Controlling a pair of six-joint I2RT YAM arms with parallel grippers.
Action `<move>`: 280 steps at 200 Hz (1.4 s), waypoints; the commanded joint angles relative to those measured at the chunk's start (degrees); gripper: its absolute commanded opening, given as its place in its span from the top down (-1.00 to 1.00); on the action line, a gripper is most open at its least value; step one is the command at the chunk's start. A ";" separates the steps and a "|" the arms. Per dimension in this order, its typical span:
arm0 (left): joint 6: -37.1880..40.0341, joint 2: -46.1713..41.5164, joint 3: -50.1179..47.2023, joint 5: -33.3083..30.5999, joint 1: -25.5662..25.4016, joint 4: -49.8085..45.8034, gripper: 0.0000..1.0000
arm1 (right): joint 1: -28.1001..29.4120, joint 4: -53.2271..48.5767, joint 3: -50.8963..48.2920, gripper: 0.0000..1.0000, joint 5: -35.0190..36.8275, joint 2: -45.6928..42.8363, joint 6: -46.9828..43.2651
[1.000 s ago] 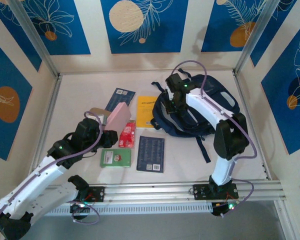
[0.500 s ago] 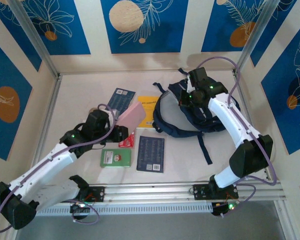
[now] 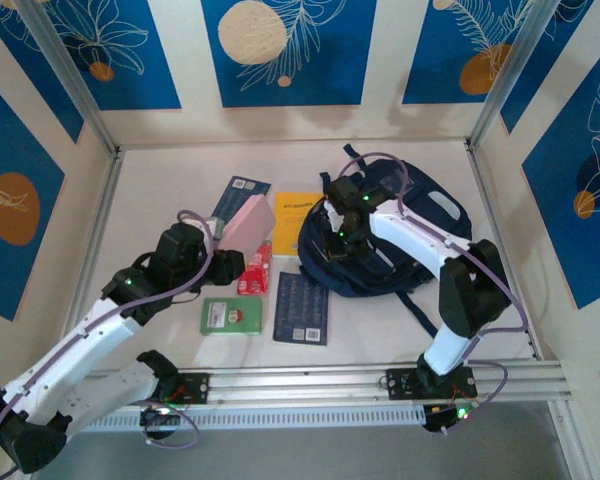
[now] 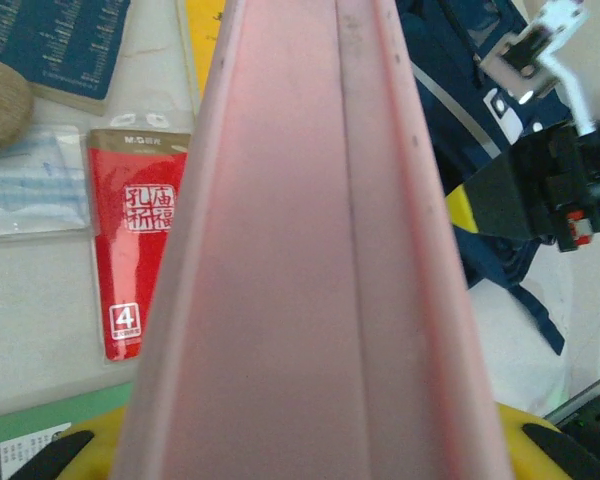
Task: Pack books, pencil case, and school supplies into a backpack
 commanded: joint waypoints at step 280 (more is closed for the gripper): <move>-0.44 9.25 4.07 10.95 0.71 11.23 0.63 | -15.72 7.48 -6.51 1.00 -26.18 -13.96 7.43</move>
